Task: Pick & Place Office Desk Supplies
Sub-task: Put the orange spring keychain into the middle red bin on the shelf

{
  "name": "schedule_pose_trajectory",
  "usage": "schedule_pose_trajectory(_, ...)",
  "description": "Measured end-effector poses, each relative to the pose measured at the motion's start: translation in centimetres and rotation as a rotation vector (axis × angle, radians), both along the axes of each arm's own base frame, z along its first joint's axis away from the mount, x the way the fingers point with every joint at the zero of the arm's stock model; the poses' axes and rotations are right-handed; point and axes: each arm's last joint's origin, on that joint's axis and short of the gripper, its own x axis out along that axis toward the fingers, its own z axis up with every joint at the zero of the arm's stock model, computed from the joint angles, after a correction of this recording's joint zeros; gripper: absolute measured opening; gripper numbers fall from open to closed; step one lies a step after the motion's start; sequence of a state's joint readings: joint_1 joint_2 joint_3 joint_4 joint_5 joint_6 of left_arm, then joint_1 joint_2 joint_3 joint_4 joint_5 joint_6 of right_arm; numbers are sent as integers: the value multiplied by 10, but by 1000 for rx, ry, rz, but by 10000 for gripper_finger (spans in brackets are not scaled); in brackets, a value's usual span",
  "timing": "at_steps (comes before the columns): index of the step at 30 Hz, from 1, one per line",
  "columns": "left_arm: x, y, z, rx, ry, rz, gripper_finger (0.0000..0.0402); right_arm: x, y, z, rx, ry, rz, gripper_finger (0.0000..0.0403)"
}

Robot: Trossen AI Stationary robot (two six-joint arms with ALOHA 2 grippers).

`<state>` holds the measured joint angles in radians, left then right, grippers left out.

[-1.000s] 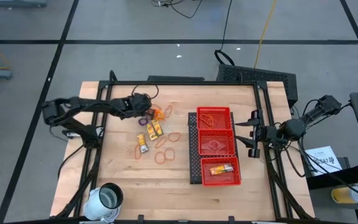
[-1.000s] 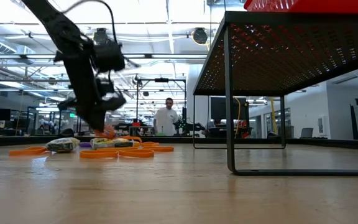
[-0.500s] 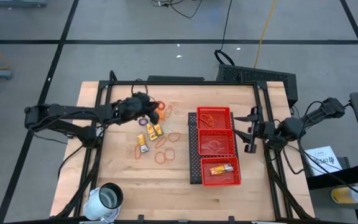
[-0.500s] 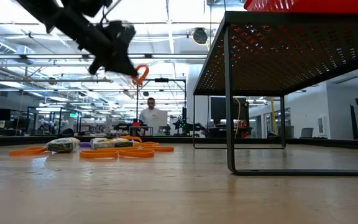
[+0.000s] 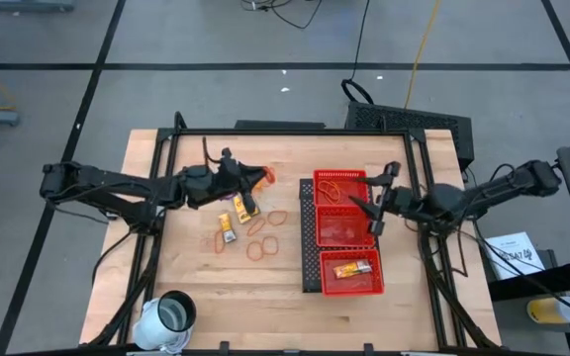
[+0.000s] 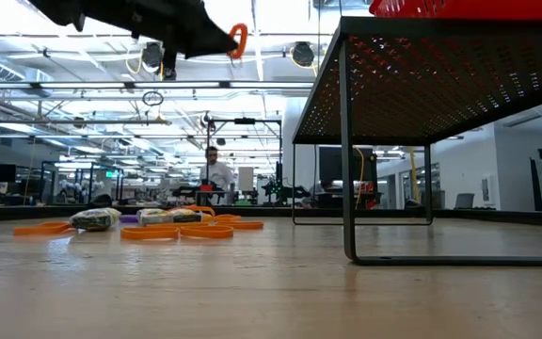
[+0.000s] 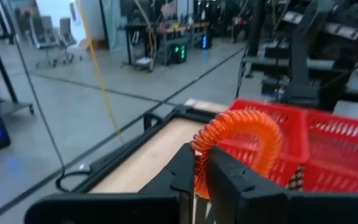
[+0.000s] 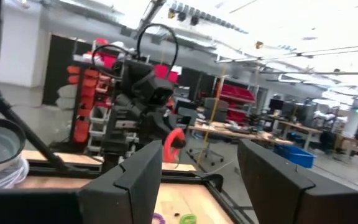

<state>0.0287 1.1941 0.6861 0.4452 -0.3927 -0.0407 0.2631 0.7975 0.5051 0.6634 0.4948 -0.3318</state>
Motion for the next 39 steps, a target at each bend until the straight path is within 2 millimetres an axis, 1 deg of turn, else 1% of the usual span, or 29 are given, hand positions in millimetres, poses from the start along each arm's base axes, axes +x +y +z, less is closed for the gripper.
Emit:
schedule_pose_trajectory(3,7,-5,2,22,1,-20,30,16,-3,8,27,44,40,200)
schedule_pose_trajectory(4,9,-7,2,37,9,-27,30,21,-4,10,37,63,53,200)
schedule_pose_trajectory(6,19,-11,8,77,3,-45,30,33,-9,10,58,106,70,200)
schedule_pose_trajectory(9,34,-17,11,128,28,-69,30,50,-16,7,102,132,102,198)
schedule_pose_trajectory(13,55,-24,15,183,50,-119,30,69,-24,-3,142,140,166,197)
schedule_pose_trajectory(15,64,-27,17,200,50,-142,30,77,-25,-9,159,133,195,197)
schedule_pose_trajectory(18,72,-30,18,213,57,-154,30,84,-25,-15,155,141,231,197)
schedule_pose_trajectory(28,74,-25,20,188,44,-139,31,100,-24,-27,178,100,246,196)
schedule_pose_trajectory(32,74,-22,19,181,43,-132,31,105,-24,-31,172,87,298,195)
schedule_pose_trajectory(36,75,-22,19,179,50,-133,31,107,-27,-32,186,69,287,184)
schedule_pose_trajectory(39,75,-22,19,173,48,-133,31,107,-29,-31,184,52,277,167)
